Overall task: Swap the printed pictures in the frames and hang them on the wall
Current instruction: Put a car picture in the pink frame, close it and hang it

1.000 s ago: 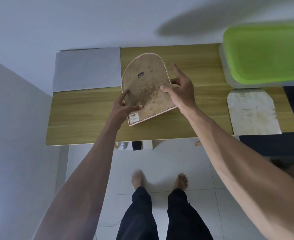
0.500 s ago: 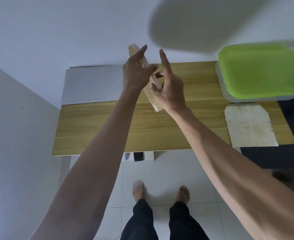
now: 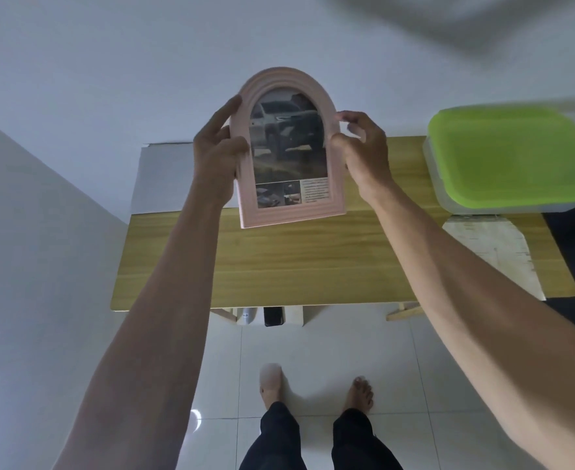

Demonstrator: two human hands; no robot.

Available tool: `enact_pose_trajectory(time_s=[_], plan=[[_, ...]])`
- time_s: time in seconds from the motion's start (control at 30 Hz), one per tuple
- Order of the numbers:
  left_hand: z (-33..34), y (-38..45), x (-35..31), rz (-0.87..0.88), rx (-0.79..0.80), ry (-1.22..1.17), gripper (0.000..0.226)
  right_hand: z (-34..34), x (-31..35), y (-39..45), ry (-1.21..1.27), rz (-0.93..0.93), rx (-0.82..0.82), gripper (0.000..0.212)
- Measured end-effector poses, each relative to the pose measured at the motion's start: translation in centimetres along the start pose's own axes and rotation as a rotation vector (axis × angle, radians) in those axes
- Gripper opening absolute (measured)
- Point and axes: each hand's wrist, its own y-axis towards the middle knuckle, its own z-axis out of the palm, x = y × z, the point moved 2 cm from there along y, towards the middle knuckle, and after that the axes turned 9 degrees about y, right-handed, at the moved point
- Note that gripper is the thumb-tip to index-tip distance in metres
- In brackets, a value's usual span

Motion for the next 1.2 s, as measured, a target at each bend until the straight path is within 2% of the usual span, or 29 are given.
enact_pose_trajectory(time_s=[0.13, 0.37, 0.63, 0.83, 1.2], plan=[[-0.9, -0.4, -0.4, 0.030, 0.011, -0.086, 0.071, 0.7, 0.4, 0.7, 0.102, -0.036, 0.051, 0.029], [-2.8, 0.3, -4.9, 0.134, -0.094, -0.078, 0.070, 3.1, 5.3, 1.1, 0.251, -0.131, -0.002, 0.038], [-6.7, 2.1, -16.9, 0.337, -0.181, -0.039, 0.066, 7.5, 18.0, 2.6, 0.292, -0.328, -0.031, 0.035], [-11.2, 3.8, -26.8, 0.506, -0.250, 0.028, 0.062, 12.4, 28.4, 4.0, 0.417, -0.501, -0.037, 0.036], [-17.3, 9.8, -39.6, 0.704, -0.339, 0.060, 0.064, 20.1, 42.3, 8.8, 0.550, -0.672, 0.032, 0.046]])
